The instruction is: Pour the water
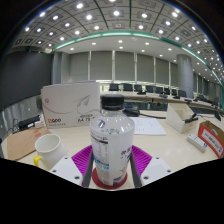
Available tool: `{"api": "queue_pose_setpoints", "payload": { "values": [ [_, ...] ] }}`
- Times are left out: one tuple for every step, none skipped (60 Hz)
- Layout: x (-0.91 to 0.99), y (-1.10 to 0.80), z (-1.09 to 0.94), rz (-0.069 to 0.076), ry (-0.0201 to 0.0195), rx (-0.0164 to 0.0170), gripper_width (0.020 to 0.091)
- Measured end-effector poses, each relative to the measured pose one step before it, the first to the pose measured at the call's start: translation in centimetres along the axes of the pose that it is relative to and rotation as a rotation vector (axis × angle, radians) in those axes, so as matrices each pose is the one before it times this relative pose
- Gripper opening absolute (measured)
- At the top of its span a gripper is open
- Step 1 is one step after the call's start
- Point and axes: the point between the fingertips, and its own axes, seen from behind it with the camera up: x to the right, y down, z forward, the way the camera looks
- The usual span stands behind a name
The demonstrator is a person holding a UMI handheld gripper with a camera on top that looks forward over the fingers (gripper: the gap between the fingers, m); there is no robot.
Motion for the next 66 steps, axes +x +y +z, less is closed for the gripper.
{"api": "queue_pose_setpoints", "payload": {
  "values": [
    [0.037,0.431,-0.021,0.0041,-0.00074,-0.01945,0.0637],
    [-0.093,0.393,-0.025,0.0069,-0.00428,-0.02081,0.0693],
    [-0.327,0.292,0.128,0.0077,-0.0066,-0.01329,0.076],
    [-0.093,0.174,-0.344,0.0105,-0.00837,-0.01609,0.0838],
    [-0.132,0.11,-0.129,0.0121,-0.00943,-0.01222,0.0872],
    [-0.122,-0.013,-0.198,0.0122,-0.00927,-0.00815,0.0845],
    [-0.037,-0.077,-0.262,0.0121,-0.00635,-0.00546,0.0834],
    [0.0,-0.085,-0.348,0.0108,-0.00462,-0.00526,0.0836],
    [0.02,-0.12,-0.394,0.0084,-0.00221,-0.00426,0.0846],
    [-0.186,-0.084,-0.111,0.0045,0.00178,-0.0037,0.0858],
    [0.092,-0.148,-0.291,0.0024,0.00168,-0.00158,0.0868],
    [0.112,-0.116,-0.866,0.0025,0.00889,-0.00421,0.0867],
    [0.263,-0.133,-0.597,0.0018,0.00873,-0.00496,0.0866],
    [0.231,-0.135,-0.624,0.0006,0.00837,-0.00588,0.0859],
    [0.212,-0.141,-0.63,-0.0017,0.00802,-0.0057,0.0859],
    [0.165,-0.138,-0.651,-0.0042,0.00757,-0.00703,0.086],
    [0.077,-0.085,-0.7,-0.0051,0.00753,-0.0093,0.0861],
    [0.016,-0.056,-0.751,-0.0042,0.0082,-0.01099,0.0861],
    [0.113,-0.21,-0.686,-0.0035,0.00779,-0.01077,0.086],
    [0.031,-0.078,-0.789,-0.0035,0.00666,-0.01172,0.0859],
    [-0.297,0.027,-0.887,-0.004,0.01079,-0.00842,0.0859],
    [0.013,-0.056,-0.948,-0.0016,0.00921,-0.00999,0.0856],
    [0.017,-0.056,-0.927,0.0012,0.00983,-0.01047,0.0857],
    [-0.007,-0.069,-0.978,0.0024,0.00936,-0.01082,0.0858],
    [-0.01,-0.038,-0.993,0.0017,0.00832,-0.01054,0.0858],
    [-0.011,-0.024,-1.026,0.0008,0.00755,-0.01054,0.0856],
    [-0.004,-0.004,-1.048,0.0015,0.00785,-0.00972,0.0857],
    [0.604,-0.11,-0.851,0.0033,0.00509,-0.01112,0.0858],
    [-0.227,0.066,-1.204,0.0047,0.00777,-0.00703,0.0859],
    [-0.263,0.001,-0.982,0.0011,0.00458,-0.00414,0.0861],
    [-0.239,-0.034,-1.026,-0.0018,0.00077,-0.00312,0.086],
    [-0.237,-0.033,-0.984,-0.004,-0.00041,-0.00301,0.086],
    [-0.226,0.064,-0.983,-0.004,0.00063,-0.00528,0.086],
    [-0.173,0.152,-0.974,-0.0028,0.00338,-0.00832,0.0859],
    [-0.166,0.132,-0.928,-0.0018,0.00445,-0.00842,0.0859],
    [-0.213,0.123,-0.911,-0.0014,0.00315,-0.00584,0.0861],
    [-0.228,0.03,-0.854,-0.0006,0.00169,-0.00198,0.086],
    [-0.279,0.02,-0.841,0.0022,0.00118,-0.00055,0.0863],
    [-0.312,-0.097,-0.884,0.0059,0.00251,-0.00454,0.0861],
    [-0.26,0.142,-0.728,0.0059,0.0016,-0.00164,0.0863],
    [-0.223,0.18,-0.706,0.0048,0.00118,-0.00048,0.0861],
    [-0.284,0.084,-0.696,0.0039,0.00036,-0.00068,0.0863],
    [-0.326,0.094,-0.614,0.003,-0.00035,0.00075,0.0862],
    [-0.341,0.11,-0.6,0.003,-0.00061,0.00069,0.0862],
    [-0.354,0.109,-0.582,0.0021,-0.00045,0.00029,0.0863],
    [-0.353,0.124,-0.544,0.0002,-0.0001,-0.00017,0.0861],
    [-0.301,0.116,-0.48,-0.0006,0.00117,-0.00044,0.0862],
    [-0.263,0.154,-0.466,-0.0005,0.0028,-0.00097,0.0863],
    [-0.31,0.007,-0.503,0.0005,0.00395,-0.00266,0.0862],
    [-0.265,0.153,-0.42,-0.0024,0.00241,-0.00037,0.0861],
    [-0.279,0.112,-0.401,-0.0042,0.0016,0.00076,0.0863],
    [-0.279,0.057,-0.365,-0.0059,0.00213,0.00275,0.0863],
    [-0.222,0.049,-0.332,-0.0058,0.00331,0.00395,0.0865],
    [-0.216,0.069,-0.083,-0.005,0.00498,0.00344,0.0865],
    [-0.165,0.009,-0.276,-0.0062,0.004,0.00428,0.0864],
    [-0.225,-0.018,-0.259,-0.0064,0.00315,0.00464,0.0863],
    [-0.185,-0.009,-0.204,-0.005,0.00229,0.00334,0.0864],
    [-0.187,0.018,-0.215,-0.0015,0.00083,0.00113,0.0864],
    [-0.184,0.042,-0.176,0.0004,0.0003,0.0007,0.0864],
    [-0.147,-0.024,-0.15,0.0005,0.00009,0.00267,0.0864],
    [-0.155,-0.054,-0.132,0.0005,0.00013,0.00436,0.0864],
    [-0.114,-0.045,-0.125,0.0022,0.00074,0.00317,0.0862],
    [-0.001,-0.057,0.049,0.0038,0.00115,0.00271,0.0862],
    [-0.018,-0.054,-0.143,0.0045,0.0014,0.00208,0.0862],
    [-0.044,-0.13,-0.139,0.003,0.0019,0.00339,0.0862],
    [-0.011,-0.143,-0.092,0.0014,0.00265,0.0037,0.0863]
  ]
}}
